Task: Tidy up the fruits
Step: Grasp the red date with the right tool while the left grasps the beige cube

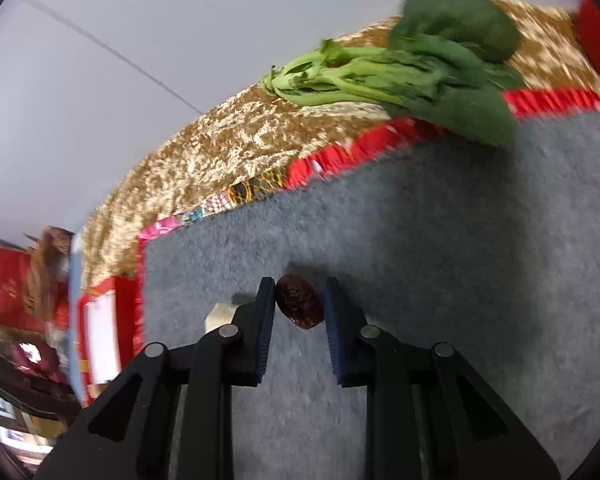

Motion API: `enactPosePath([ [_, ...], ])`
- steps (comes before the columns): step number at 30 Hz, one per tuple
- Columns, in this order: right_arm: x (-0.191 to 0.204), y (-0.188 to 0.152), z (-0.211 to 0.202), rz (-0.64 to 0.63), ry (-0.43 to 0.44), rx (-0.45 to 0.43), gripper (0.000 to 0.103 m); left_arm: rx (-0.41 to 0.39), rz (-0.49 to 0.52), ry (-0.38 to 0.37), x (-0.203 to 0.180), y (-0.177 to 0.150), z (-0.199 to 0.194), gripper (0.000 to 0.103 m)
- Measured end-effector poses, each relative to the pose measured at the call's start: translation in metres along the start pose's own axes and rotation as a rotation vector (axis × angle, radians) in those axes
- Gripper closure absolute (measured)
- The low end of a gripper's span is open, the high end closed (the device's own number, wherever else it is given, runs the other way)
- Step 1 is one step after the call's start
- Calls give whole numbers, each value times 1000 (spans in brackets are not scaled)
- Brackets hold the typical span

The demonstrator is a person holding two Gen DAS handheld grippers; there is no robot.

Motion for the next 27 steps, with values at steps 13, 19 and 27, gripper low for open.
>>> enactPosePath([
  [13, -55, -15, -61, 31, 36, -16, 77, -14, -34, -143, -63, 44, 54, 24],
  [19, -66, -19, -66, 22, 36, -1, 77, 2, -16, -121, -81, 53, 76, 24],
  [27, -61, -26, -67, -24, 24, 0, 77, 17, -43, -80, -77, 56, 102, 60],
])
Point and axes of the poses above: each gripper's, at about its wrist camera, not at the fingertips, and z roughly the way its jaws point, x to its left, y to its top, the point moved 10 cm from there along z, roughly the way its jaws point
